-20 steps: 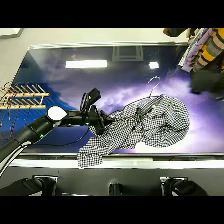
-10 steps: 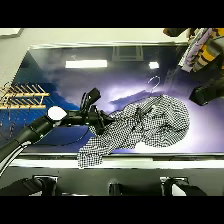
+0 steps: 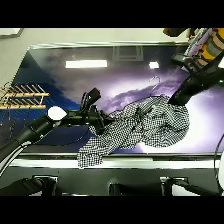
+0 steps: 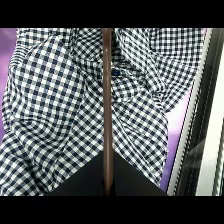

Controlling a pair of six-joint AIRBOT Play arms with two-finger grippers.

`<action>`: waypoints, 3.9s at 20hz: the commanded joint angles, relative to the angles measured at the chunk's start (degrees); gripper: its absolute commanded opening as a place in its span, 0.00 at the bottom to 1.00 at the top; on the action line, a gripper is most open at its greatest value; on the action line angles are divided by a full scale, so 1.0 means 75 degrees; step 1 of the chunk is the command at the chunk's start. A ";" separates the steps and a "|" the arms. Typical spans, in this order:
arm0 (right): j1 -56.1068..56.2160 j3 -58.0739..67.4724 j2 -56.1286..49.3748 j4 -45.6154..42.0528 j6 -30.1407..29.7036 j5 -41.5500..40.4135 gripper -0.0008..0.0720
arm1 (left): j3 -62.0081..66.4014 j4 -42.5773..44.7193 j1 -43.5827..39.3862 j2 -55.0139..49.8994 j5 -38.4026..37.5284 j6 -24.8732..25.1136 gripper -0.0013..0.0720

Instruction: Fold the clothes and pants, and hang the long-sleeved shirts on hangers.

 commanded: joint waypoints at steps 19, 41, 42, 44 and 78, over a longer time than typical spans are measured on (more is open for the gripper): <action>0.0108 0.0000 -0.0606 0.1402 -0.1480 -0.0163 0.24 | 0.0006 0.0003 0.0003 -0.0006 0.0000 -0.0003 0.04; 0.0108 0.0000 -0.0344 0.2075 -0.1679 -0.0312 0.31 | 0.0006 0.0003 0.0003 -0.0006 0.0000 0.0000 0.05; 0.0108 0.0000 -0.0344 0.2087 -0.1679 -0.0315 0.33 | 0.0006 0.0000 0.0000 -0.0006 0.0000 0.0000 0.05; 0.0108 0.0000 -0.0344 0.2084 -0.1679 -0.0321 0.36 | 0.0006 0.0003 0.0000 -0.0006 0.0000 0.0000 0.04; -0.1332 -0.0035 0.0312 0.1693 -0.1699 -0.0624 0.75 | 0.0006 0.0000 0.0003 -0.0006 -0.0003 0.0000 0.05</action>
